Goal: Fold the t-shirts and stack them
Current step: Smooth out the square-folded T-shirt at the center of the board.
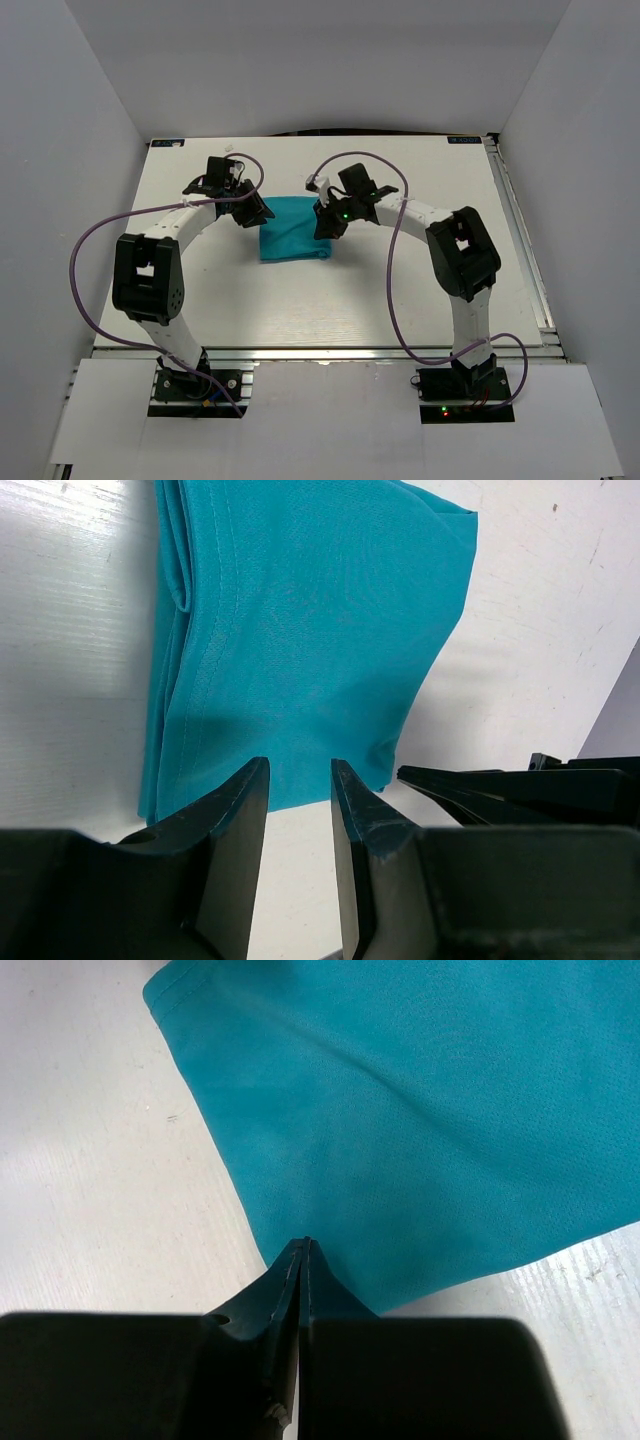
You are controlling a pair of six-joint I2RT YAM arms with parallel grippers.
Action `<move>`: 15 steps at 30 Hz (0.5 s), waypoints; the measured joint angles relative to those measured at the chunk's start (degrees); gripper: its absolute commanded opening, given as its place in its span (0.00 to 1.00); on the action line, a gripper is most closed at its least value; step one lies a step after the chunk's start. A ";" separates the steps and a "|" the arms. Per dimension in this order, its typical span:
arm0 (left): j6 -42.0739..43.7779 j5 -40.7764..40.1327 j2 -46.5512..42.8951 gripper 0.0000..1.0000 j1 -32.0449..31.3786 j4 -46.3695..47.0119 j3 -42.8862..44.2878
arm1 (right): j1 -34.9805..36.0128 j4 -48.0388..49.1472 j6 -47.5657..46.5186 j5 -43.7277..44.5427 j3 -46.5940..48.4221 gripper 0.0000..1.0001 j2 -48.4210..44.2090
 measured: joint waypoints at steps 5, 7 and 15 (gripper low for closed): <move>0.00 0.02 -0.02 0.42 0.07 0.00 0.00 | 0.13 0.11 0.07 0.00 -1.42 0.00 0.02; 0.00 0.02 -0.02 0.42 0.24 0.00 0.00 | 0.33 -0.02 0.04 0.00 -2.16 0.00 0.00; 0.00 0.07 -0.02 0.42 0.39 0.00 0.00 | 1.38 -0.15 -0.31 0.22 -4.20 0.00 0.04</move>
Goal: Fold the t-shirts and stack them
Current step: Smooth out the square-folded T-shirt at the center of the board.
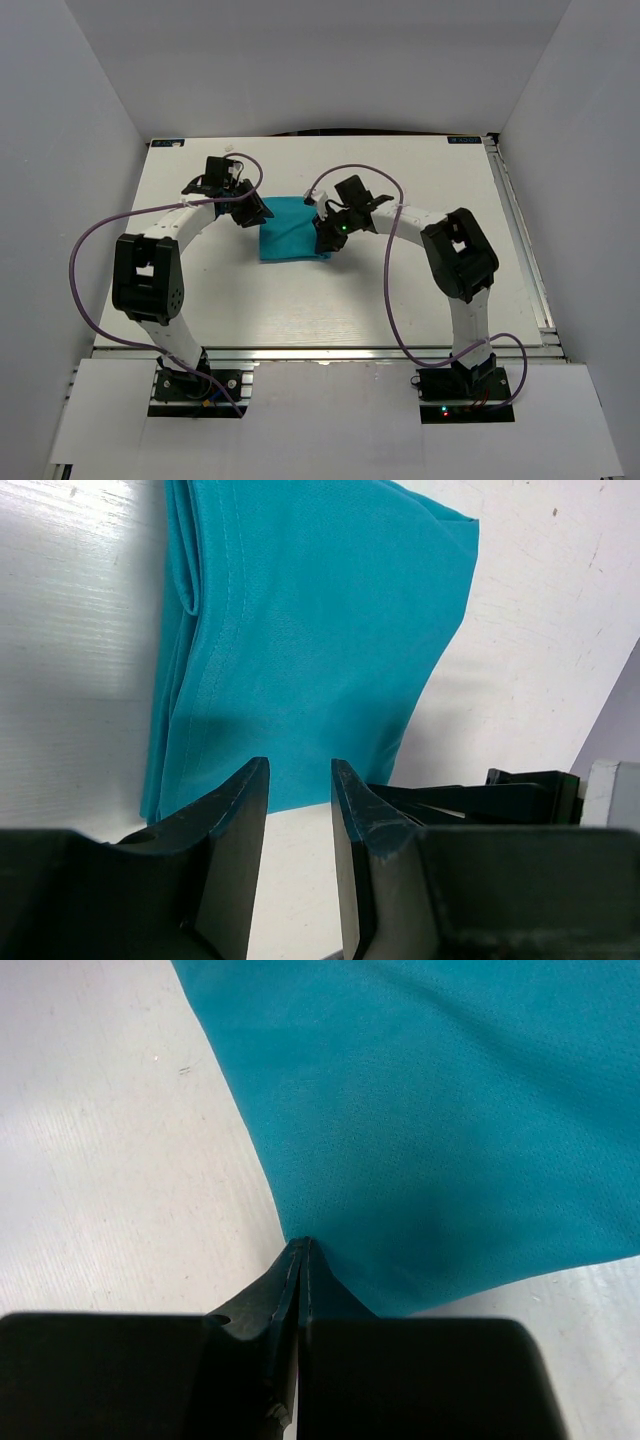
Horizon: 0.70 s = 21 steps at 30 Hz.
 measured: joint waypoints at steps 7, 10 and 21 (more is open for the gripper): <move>0.00 0.09 0.00 0.42 0.13 0.00 0.00 | 0.20 0.11 -0.17 0.46 -0.50 0.00 0.42; 0.00 0.28 0.02 0.42 0.28 -0.11 0.17 | 0.22 0.15 -0.15 0.63 -1.31 0.00 0.61; -0.70 3.74 4.61 0.42 0.35 0.44 9.68 | 0.20 0.90 0.66 0.00 -1.38 0.00 1.90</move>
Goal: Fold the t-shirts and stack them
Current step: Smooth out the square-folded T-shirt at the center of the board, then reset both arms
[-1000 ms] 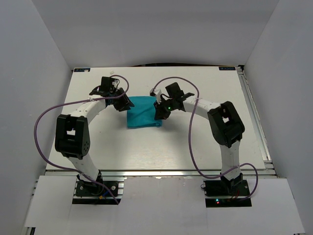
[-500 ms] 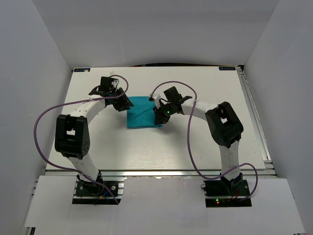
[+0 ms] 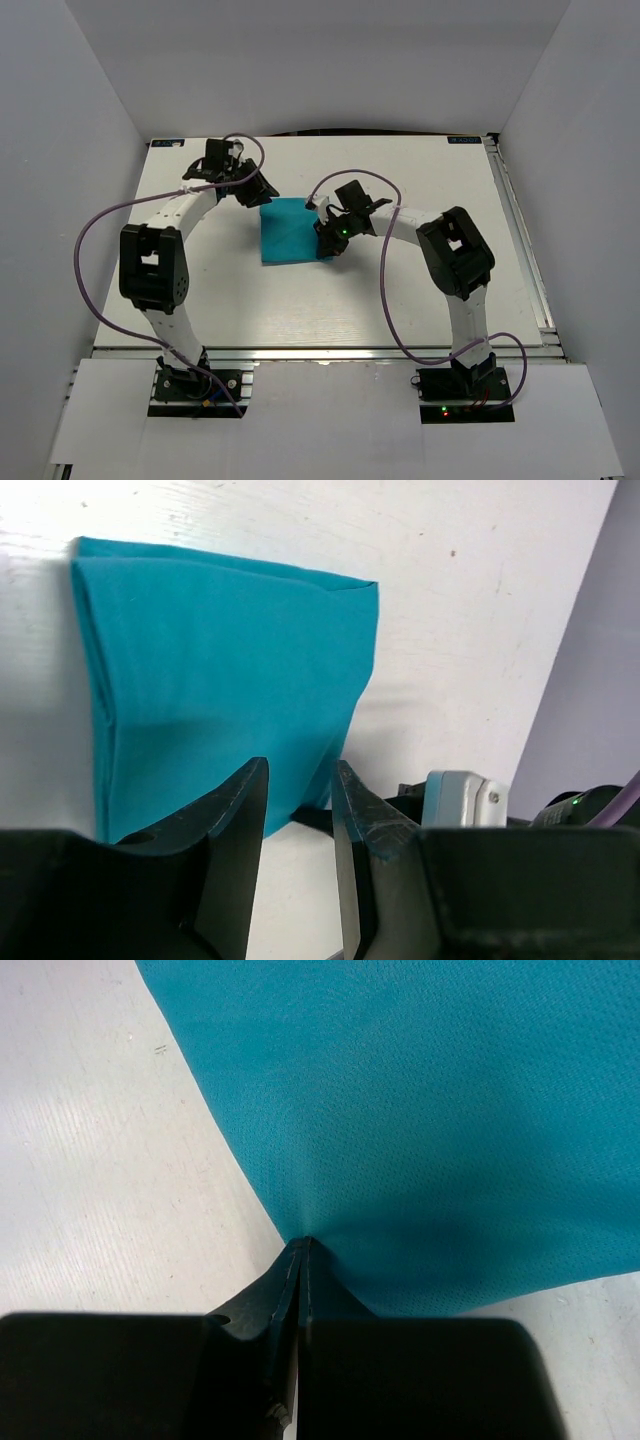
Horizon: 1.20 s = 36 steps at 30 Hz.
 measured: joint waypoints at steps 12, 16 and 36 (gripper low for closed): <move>-1.70 3.06 11.37 0.42 0.00 1.25 3.67 | -0.44 0.87 2.32 -3.82 0.00 0.01 -4.22; -1.62 3.19 13.57 0.42 0.02 1.27 4.39 | -1.95 1.22 2.82 -6.82 0.39 0.02 -10.78; -0.04 5.16 9.31 0.76 1.36 2.19 9.31 | -16.59 -4.68 2.51 -11.89 5.95 0.16 -18.38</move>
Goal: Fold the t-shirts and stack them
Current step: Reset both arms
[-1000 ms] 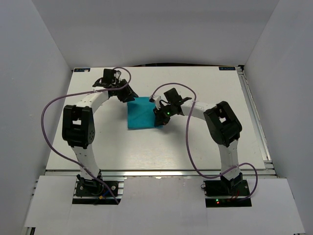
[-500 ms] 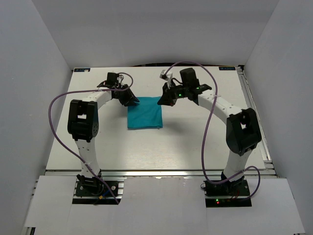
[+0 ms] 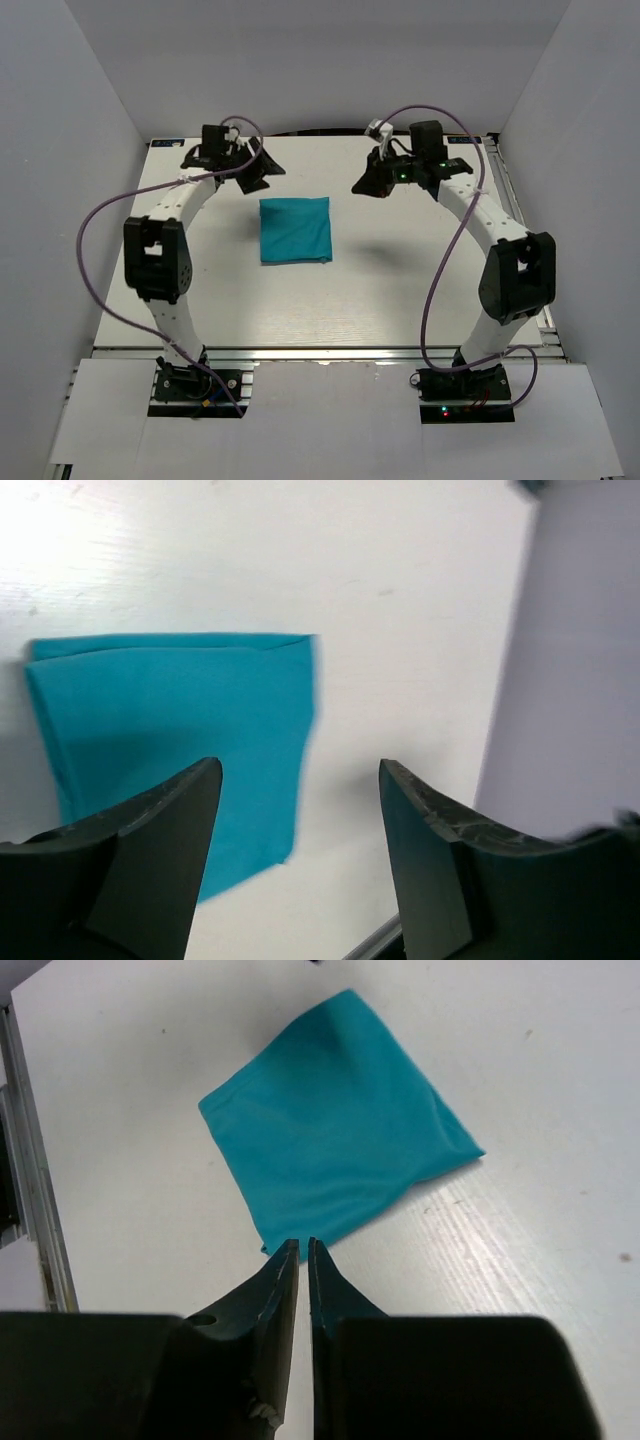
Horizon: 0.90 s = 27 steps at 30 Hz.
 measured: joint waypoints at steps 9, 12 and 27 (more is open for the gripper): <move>3.52 0.24 -32.79 0.98 0.13 3.93 -10.95 | -2.23 -8.04 -5.09 0.59 3.13 0.89 -5.75; 4.13 0.37 -41.40 0.98 0.11 3.87 -18.38 | -2.34 -9.55 -5.46 1.57 2.40 0.89 -7.15; 2.99 -0.09 -61.07 0.98 0.11 3.87 -28.22 | -4.00 -12.90 -3.96 6.73 0.83 0.89 -13.79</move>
